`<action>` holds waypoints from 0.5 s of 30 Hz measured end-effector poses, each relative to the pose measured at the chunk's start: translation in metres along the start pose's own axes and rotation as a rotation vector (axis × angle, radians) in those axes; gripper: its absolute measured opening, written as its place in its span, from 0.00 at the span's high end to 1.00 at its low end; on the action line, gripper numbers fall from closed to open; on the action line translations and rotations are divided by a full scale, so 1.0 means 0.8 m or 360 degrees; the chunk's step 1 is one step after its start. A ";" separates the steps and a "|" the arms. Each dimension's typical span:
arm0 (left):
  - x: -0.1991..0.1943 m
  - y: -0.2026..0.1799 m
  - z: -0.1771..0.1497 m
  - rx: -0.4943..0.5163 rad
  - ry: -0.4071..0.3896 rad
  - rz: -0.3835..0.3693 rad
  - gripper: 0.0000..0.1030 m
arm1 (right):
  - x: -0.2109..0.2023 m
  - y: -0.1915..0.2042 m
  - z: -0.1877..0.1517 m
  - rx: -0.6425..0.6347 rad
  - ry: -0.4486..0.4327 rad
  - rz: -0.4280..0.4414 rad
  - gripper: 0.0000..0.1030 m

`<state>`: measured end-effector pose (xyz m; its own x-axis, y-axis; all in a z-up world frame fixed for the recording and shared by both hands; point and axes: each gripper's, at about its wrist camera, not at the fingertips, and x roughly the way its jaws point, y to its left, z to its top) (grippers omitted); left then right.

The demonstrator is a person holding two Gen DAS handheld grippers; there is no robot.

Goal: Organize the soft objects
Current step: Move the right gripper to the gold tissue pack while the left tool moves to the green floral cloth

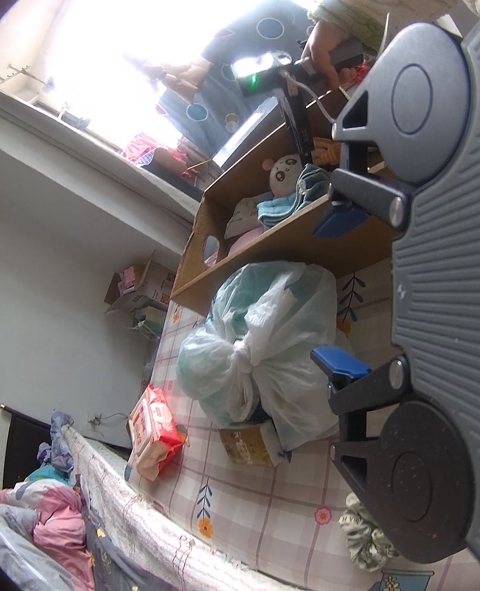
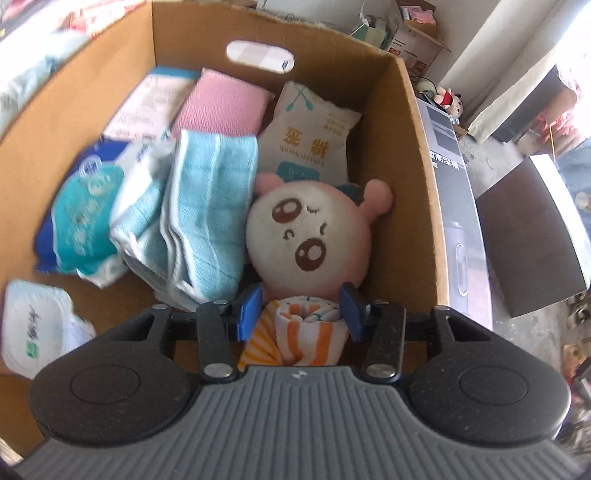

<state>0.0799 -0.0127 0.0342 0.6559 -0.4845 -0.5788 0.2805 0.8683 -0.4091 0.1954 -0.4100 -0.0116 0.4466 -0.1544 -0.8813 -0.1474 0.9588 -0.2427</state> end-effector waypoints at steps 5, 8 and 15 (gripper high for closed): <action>-0.021 0.021 -0.003 -0.0009 -0.0040 0.0119 0.26 | -0.052 -0.013 -0.002 0.0260 -0.0235 0.0117 0.44; -0.032 0.034 -0.009 0.0024 -0.0020 0.0204 0.20 | -0.093 -0.008 -0.002 0.0384 -0.0381 0.0301 0.42; -0.041 0.053 -0.028 0.0131 0.0059 0.0426 0.17 | -0.132 0.067 0.038 0.0341 -0.0461 0.0835 0.41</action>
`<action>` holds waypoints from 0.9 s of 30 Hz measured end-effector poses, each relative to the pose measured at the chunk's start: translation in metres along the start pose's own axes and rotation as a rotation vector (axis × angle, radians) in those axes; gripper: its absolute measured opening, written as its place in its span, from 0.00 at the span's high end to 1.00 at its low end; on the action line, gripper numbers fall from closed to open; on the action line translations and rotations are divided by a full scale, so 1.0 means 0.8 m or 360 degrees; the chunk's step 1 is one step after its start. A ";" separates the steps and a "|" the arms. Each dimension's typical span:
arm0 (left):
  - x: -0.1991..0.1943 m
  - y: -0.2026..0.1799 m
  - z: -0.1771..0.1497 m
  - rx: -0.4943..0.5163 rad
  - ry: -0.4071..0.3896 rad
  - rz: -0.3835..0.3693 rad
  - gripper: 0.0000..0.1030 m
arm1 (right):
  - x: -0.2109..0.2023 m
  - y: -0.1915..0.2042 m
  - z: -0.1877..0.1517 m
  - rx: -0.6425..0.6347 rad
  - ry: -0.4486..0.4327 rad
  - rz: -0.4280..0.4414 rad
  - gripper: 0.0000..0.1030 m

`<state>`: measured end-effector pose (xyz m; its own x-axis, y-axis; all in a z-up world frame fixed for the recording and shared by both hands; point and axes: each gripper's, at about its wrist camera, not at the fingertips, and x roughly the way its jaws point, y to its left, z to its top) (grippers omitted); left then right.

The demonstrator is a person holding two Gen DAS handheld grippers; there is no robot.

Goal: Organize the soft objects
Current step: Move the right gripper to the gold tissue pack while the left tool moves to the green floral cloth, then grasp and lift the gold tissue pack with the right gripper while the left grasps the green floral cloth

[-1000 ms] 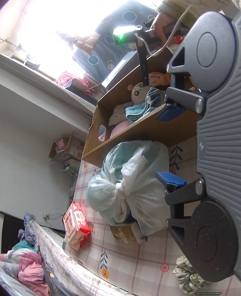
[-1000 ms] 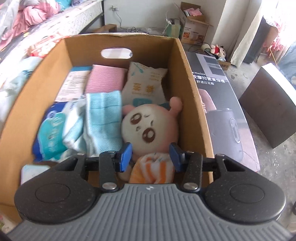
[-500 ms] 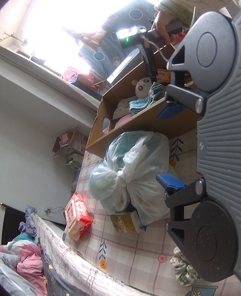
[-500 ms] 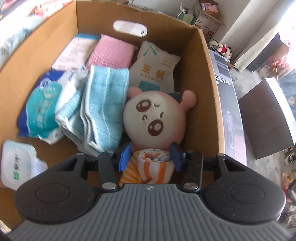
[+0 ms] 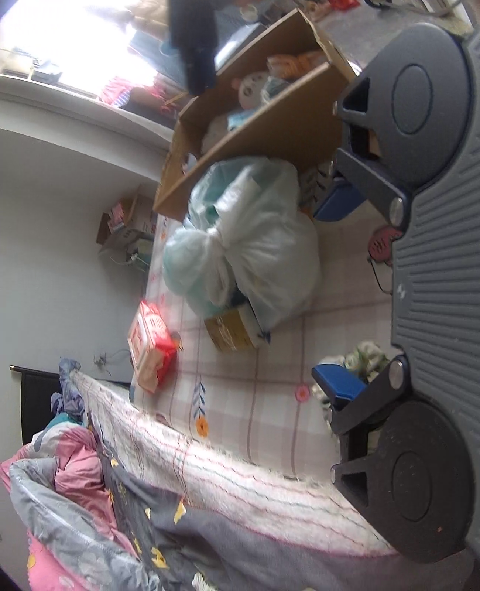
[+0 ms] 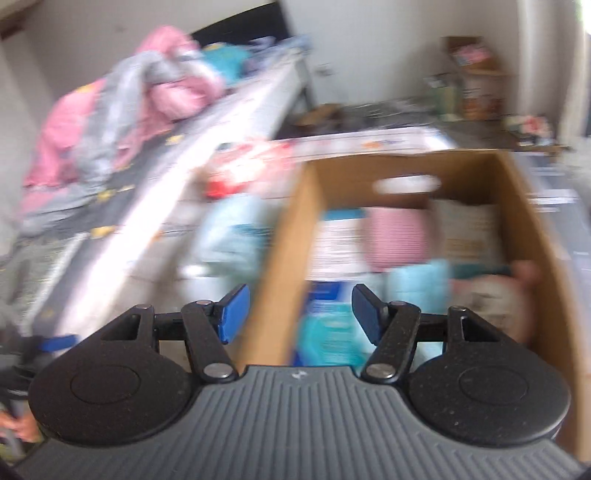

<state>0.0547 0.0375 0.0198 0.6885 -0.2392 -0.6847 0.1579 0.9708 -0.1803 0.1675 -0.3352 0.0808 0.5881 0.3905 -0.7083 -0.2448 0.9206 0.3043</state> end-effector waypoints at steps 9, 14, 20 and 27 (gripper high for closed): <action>0.035 0.016 -0.017 0.0088 0.0058 0.0123 0.20 | 0.115 0.135 0.039 0.0065 0.0333 0.0565 0.41; 0.065 0.029 -0.025 0.0054 0.0166 0.0088 0.39 | 0.220 0.183 0.052 0.0071 0.0567 0.0430 0.49; 0.085 0.051 -0.037 -0.0008 0.0243 0.0109 0.54 | 0.293 0.209 0.057 -0.0008 0.0689 0.0207 0.51; 0.088 0.069 -0.044 -0.0070 0.0232 0.0092 0.69 | 0.328 0.240 0.066 -0.0123 0.0738 0.0001 0.48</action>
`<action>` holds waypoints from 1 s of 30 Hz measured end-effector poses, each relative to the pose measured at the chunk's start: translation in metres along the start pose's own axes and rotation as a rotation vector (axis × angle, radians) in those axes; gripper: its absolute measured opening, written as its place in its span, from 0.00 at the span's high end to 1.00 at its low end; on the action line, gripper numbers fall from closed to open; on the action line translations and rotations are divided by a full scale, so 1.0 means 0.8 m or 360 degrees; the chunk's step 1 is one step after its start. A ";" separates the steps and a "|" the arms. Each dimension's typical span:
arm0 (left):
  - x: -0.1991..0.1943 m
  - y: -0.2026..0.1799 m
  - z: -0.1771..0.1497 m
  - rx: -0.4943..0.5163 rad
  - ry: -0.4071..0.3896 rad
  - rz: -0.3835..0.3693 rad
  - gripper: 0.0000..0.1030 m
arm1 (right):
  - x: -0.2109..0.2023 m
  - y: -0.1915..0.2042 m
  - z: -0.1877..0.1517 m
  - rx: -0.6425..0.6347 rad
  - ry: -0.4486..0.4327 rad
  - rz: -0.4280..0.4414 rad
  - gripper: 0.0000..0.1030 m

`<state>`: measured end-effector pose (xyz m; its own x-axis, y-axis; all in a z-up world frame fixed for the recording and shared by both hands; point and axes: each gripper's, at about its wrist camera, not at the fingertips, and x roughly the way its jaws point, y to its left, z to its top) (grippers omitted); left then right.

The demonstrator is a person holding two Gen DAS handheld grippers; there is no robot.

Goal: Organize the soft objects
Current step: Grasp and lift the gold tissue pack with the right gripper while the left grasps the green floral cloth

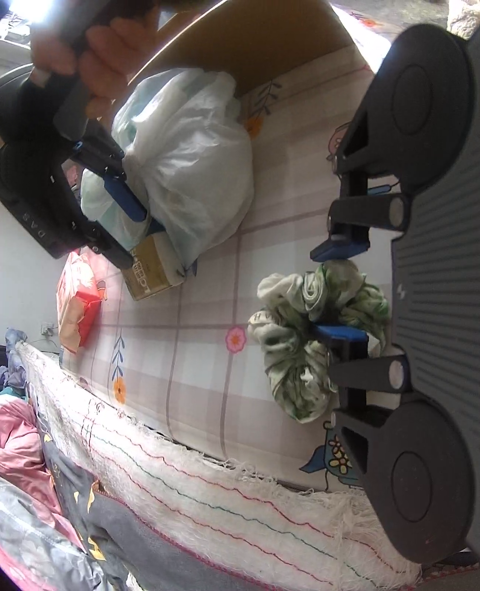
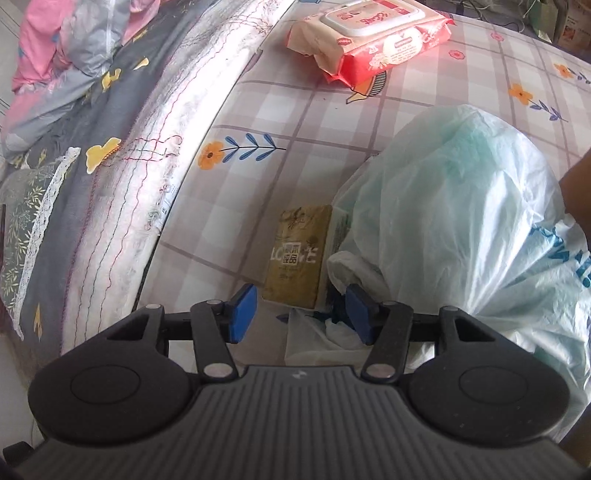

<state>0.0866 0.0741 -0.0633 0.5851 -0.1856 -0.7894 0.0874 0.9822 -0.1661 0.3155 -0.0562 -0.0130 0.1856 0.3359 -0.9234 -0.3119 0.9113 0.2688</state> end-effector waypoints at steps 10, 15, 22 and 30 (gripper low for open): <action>-0.003 0.023 -0.001 -0.0099 -0.0041 -0.0052 0.82 | 0.012 0.050 0.028 -0.0139 0.0015 -0.0168 0.45; -0.001 0.028 0.000 -0.0112 -0.0042 -0.0070 0.82 | 0.049 0.051 0.047 -0.0142 0.0084 -0.0288 0.44; -0.001 0.028 0.001 -0.0130 -0.0049 -0.0063 0.83 | 0.087 0.072 0.046 -0.0349 0.0117 -0.0396 0.45; -0.013 0.026 0.001 -0.0157 -0.0098 -0.0064 0.85 | 0.061 0.071 0.035 -0.0389 0.0004 -0.0255 0.49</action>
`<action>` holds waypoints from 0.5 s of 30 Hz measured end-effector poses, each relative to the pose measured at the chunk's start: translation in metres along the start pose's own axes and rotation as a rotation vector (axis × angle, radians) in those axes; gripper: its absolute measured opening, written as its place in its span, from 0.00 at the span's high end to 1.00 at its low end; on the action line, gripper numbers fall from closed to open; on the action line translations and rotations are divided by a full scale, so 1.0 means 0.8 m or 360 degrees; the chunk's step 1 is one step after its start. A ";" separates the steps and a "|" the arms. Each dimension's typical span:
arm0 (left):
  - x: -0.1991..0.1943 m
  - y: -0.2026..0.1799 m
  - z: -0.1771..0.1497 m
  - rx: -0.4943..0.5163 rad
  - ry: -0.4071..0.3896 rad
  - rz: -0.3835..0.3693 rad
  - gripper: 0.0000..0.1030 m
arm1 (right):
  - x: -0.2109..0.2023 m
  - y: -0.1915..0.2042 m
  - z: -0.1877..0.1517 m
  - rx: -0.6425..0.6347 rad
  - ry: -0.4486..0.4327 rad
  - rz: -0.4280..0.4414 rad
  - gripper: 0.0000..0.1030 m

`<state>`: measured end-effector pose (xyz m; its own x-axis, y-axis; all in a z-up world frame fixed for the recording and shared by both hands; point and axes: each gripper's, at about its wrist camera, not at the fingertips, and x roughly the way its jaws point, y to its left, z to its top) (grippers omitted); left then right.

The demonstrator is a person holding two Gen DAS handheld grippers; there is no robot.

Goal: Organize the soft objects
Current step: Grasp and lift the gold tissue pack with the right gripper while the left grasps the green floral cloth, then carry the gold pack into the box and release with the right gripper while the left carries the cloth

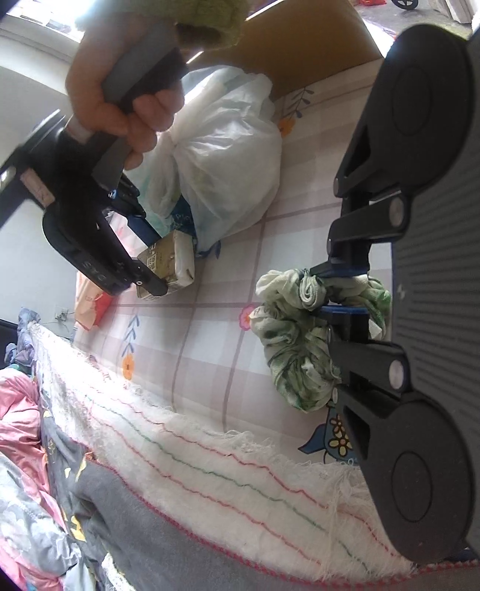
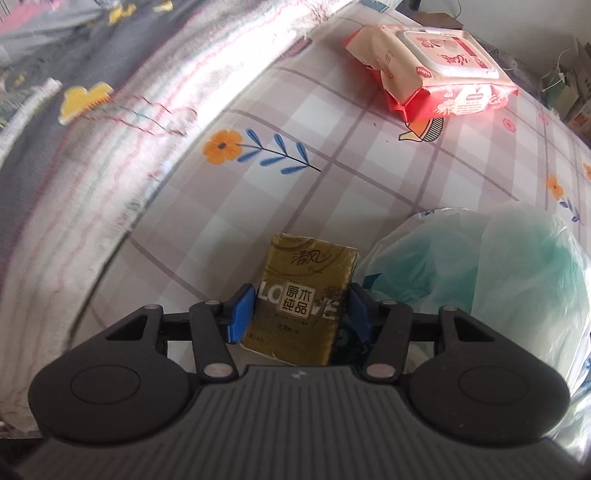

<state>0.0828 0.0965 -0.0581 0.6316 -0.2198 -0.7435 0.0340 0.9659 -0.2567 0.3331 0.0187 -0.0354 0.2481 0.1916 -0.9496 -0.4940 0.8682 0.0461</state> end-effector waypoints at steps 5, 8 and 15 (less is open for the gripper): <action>-0.017 -0.001 0.007 -0.0023 -0.0046 -0.0006 0.86 | -0.047 -0.020 -0.010 0.0126 -0.0129 0.0277 0.49; -0.034 -0.006 0.017 -0.0048 -0.0094 -0.0059 0.86 | -0.084 -0.040 -0.022 0.0245 -0.0205 0.0483 0.49; -0.073 -0.029 0.043 -0.0064 -0.0200 -0.0323 0.87 | -0.212 -0.115 -0.093 0.0390 -0.0484 0.0680 0.49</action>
<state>0.0717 0.0912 0.0121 0.7063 -0.3876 -0.5923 0.1405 0.8969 -0.4193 0.2747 -0.1275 0.0984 0.3151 0.6401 -0.7007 -0.4046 0.7585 0.5109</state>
